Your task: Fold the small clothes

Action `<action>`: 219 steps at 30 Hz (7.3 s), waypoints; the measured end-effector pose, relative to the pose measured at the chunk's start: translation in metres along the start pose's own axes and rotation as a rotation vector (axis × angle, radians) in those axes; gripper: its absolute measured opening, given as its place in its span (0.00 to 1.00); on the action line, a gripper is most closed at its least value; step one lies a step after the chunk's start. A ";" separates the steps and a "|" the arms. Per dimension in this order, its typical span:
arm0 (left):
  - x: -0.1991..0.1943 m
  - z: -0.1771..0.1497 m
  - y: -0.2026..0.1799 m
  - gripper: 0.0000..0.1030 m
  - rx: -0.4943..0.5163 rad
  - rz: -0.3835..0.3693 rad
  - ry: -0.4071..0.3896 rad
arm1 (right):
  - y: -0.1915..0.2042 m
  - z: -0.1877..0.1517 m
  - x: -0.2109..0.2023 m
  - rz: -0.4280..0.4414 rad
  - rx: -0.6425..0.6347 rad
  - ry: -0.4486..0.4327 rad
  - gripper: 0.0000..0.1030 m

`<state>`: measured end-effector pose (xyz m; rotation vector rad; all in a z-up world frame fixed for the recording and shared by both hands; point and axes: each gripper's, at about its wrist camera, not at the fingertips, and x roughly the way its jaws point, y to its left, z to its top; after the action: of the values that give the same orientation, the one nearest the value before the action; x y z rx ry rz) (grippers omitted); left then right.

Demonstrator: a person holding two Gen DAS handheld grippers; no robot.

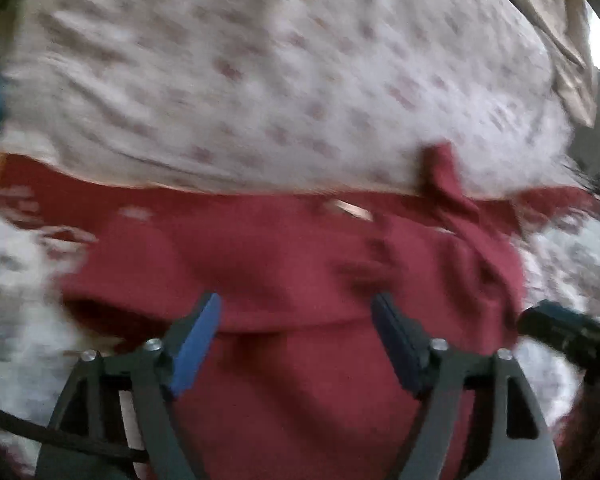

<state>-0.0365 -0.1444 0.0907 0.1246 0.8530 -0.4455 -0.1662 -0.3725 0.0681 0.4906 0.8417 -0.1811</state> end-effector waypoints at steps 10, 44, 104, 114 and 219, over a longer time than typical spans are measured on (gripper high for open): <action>0.035 -0.037 0.140 0.77 -0.283 0.320 0.089 | 0.065 0.024 0.087 -0.050 -0.225 0.100 0.80; 0.026 -0.013 0.142 0.80 -0.350 0.154 0.012 | 0.038 0.040 0.048 -0.102 -0.215 -0.008 0.53; 0.052 -0.028 0.086 0.93 -0.127 0.214 0.079 | 0.038 -0.005 0.097 -0.169 -0.222 0.090 0.68; 0.053 -0.028 0.090 0.93 -0.156 0.190 0.092 | -0.038 0.059 0.060 -0.182 -0.042 -0.047 0.79; 0.044 0.008 0.118 0.69 -0.291 -0.014 0.036 | -0.104 0.066 0.037 0.032 0.160 0.016 0.52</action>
<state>0.0447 -0.0549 0.0551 -0.1414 0.9456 -0.3285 -0.1335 -0.4941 0.0412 0.6562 0.8378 -0.2161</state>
